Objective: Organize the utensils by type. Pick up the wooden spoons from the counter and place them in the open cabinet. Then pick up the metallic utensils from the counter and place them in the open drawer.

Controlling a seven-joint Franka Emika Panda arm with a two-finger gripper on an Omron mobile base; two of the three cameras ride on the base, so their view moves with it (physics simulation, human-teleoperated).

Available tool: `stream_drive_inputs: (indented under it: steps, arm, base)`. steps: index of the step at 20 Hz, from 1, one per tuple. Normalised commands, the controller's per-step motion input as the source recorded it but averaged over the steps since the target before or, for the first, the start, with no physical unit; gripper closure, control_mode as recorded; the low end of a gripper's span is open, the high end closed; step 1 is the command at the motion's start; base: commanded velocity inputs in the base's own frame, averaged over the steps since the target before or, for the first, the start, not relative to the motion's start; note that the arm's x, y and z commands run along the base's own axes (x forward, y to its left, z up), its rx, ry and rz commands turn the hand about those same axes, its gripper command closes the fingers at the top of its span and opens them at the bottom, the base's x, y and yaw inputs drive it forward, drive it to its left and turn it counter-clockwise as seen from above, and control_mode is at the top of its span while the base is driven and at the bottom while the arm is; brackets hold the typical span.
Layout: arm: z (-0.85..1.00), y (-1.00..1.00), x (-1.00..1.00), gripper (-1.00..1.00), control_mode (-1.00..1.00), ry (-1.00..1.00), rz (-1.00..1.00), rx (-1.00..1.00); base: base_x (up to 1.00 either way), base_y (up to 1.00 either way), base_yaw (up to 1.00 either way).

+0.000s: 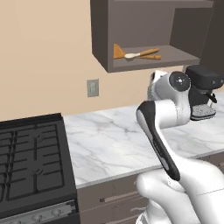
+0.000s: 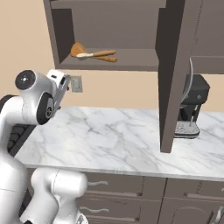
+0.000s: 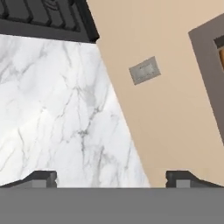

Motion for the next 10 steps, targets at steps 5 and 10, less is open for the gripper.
stream_drive_inputs:
  steps: [5,10]
  arm:
    - [-0.31,0.00,-0.65,-1.00,-1.00,0.04,-0.72,0.60]
    - [-0.21,-0.02,-0.42,-1.00,-1.00,0.04,-0.82,0.78]
  base:
    - [0.00,0.00,0.00]
    - [0.00,0.00,0.00]
